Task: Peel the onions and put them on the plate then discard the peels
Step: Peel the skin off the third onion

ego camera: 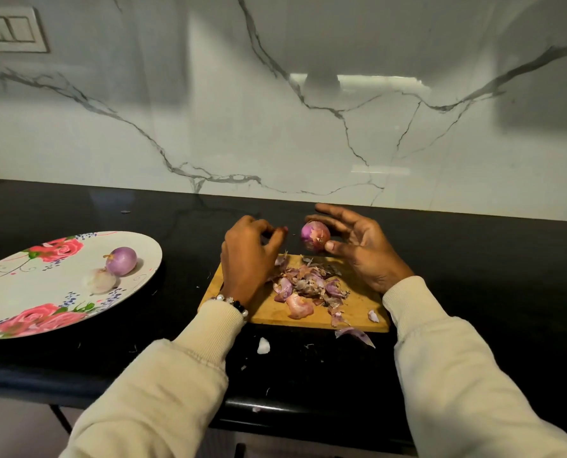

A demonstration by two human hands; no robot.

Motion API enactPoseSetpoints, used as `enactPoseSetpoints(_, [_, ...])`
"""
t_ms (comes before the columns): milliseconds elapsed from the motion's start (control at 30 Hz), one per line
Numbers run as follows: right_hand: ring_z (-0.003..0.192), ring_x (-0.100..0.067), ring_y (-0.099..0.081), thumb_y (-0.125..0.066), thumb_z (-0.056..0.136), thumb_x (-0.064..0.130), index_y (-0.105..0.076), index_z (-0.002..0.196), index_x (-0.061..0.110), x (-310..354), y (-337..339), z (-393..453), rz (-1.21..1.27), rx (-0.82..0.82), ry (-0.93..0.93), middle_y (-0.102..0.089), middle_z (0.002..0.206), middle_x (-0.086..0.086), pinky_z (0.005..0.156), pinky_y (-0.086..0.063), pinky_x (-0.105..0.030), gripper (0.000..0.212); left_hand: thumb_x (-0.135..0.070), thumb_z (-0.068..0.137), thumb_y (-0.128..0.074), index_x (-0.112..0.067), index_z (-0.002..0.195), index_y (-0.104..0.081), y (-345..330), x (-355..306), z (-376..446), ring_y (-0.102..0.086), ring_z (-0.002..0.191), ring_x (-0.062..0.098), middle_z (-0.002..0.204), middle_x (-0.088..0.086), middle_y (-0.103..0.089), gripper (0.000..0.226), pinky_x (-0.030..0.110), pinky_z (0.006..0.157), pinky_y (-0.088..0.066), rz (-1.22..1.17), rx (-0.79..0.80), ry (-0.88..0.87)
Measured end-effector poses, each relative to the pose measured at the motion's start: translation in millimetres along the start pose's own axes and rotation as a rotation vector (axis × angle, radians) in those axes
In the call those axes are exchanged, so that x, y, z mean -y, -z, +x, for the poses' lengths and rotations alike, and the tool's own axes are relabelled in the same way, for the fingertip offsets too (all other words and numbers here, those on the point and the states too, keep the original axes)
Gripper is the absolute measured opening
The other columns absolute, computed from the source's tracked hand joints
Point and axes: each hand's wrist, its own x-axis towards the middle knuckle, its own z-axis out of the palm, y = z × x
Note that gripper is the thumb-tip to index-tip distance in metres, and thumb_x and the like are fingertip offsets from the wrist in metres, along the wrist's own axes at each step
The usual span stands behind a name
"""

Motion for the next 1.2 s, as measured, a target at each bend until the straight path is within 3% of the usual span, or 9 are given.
enactPoseSetpoints(133, [0.129, -0.021, -0.055, -0.059, 0.086, -0.018, -0.055, 0.136, 0.019, 0.2, -0.4, -0.6, -0.031, 0.014, -0.006, -0.066, 0.130, -0.001, 0.103, -0.050, -0.047, 0.062, -0.021, 0.085, -0.074, -0.012, 0.093, -0.075, -0.2, 0.1, 2.2, -0.062, 0.079, 0.011, 0.092, 0.002, -0.067, 0.012, 0.023, 0.069, -0.052, -0.167, -0.011, -0.165])
enactPoseSetpoints(233, [0.128, -0.021, -0.056, -0.057, 0.088, -0.017, -0.055, 0.136, 0.017, 0.8, -1.2, -2.6, -0.015, 0.060, -0.024, -0.064, 0.132, -0.004, 0.102, -0.051, -0.043, 0.059, -0.012, 0.084, -0.074, -0.013, 0.106, -0.075, 0.6, -3.3, -0.1, -0.063, 0.080, 0.004, 0.095, 0.001, -0.072, 0.022, 0.012, 0.073, -0.050, -0.234, 0.078, -0.318])
enactPoseSetpoints(367, [0.125, -0.020, -0.058, -0.061, 0.086, -0.016, -0.053, 0.138, 0.016, 1.4, -1.2, -4.0, -0.002, 0.122, -0.042, -0.062, 0.134, -0.008, 0.095, -0.053, -0.033, 0.062, -0.009, 0.083, -0.074, -0.013, 0.108, -0.075, -0.1, -3.1, -1.5, -0.062, 0.076, 0.002, 0.089, 0.003, -0.074, 0.026, 0.007, 0.072, -0.047, -0.232, 0.121, -0.364])
enactPoseSetpoints(533, [0.124, -0.015, -0.059, -0.076, 0.073, -0.014, -0.054, 0.134, 0.025, 3.4, -2.3, -3.1, -0.116, 0.104, -0.055, -0.061, 0.132, -0.002, 0.098, -0.054, -0.034, 0.076, -0.010, 0.086, -0.072, -0.009, 0.109, -0.074, 0.6, -2.5, -4.1, -0.065, 0.069, 0.004, 0.090, 0.007, -0.075, 0.024, 0.021, 0.069, -0.056, -0.224, 0.165, -0.368])
enactPoseSetpoints(633, [0.122, -0.013, -0.059, -0.076, 0.074, -0.013, -0.057, 0.126, 0.028, 3.8, -4.5, -2.1, -0.193, 0.074, -0.047, -0.063, 0.128, -0.001, 0.102, -0.051, -0.036, 0.069, -0.011, 0.087, -0.070, -0.007, 0.110, -0.073, 0.6, -2.9, -6.7, -0.063, 0.071, 0.003, 0.092, 0.008, -0.075, 0.023, 0.027, 0.072, -0.057, -0.163, 0.208, -0.425])
enactPoseSetpoints(733, [0.117, -0.013, -0.062, -0.075, 0.076, -0.011, -0.060, 0.120, 0.024, 4.6, -3.1, -1.9, -0.218, 0.067, -0.057, -0.066, 0.123, -0.001, 0.103, -0.050, -0.036, 0.058, -0.011, 0.089, -0.068, -0.006, 0.108, -0.074, 2.6, -3.8, -7.5, -0.070, 0.079, 0.014, 0.093, 0.008, -0.075, 0.021, 0.028, 0.074, -0.057, -0.124, 0.224, -0.472])
enactPoseSetpoints(867, [0.115, -0.015, -0.063, -0.073, 0.080, -0.009, -0.068, 0.116, 0.024, 1.1, -1.8, -2.5, -0.286, 0.095, -0.103, -0.070, 0.118, 0.000, 0.103, -0.050, -0.044, 0.049, -0.016, 0.091, -0.062, -0.007, 0.103, -0.075, 3.9, -3.6, -8.6, -0.069, 0.074, 0.016, 0.085, 0.007, -0.074, 0.020, 0.035, 0.068, -0.057, -0.088, 0.284, -0.485])
enactPoseSetpoints(1033, [0.118, -0.016, -0.060, -0.069, 0.086, -0.003, -0.067, 0.124, 0.023, 2.5, 0.4, -4.9, -0.328, 0.136, -0.134, -0.070, 0.120, 0.005, 0.105, -0.048, -0.047, 0.046, -0.017, 0.092, -0.061, -0.007, 0.102, -0.075, 5.0, -3.4, -7.8, -0.068, 0.074, 0.014, 0.084, 0.005, -0.074, 0.020, 0.035, 0.068, -0.057, -0.086, 0.293, -0.482])
enactPoseSetpoints(1200, [0.123, -0.015, -0.057, -0.067, 0.089, 0.001, -0.062, 0.132, 0.018, 4.4, 0.7, -6.7, -0.340, 0.154, -0.156, -0.067, 0.126, 0.002, 0.109, -0.044, -0.047, 0.046, -0.011, 0.090, -0.066, -0.006, 0.107, -0.074, 4.7, -3.1, -6.4, -0.070, 0.080, 0.017, 0.091, 0.008, -0.075, 0.019, 0.024, 0.074, -0.054, -0.074, 0.303, -0.486])
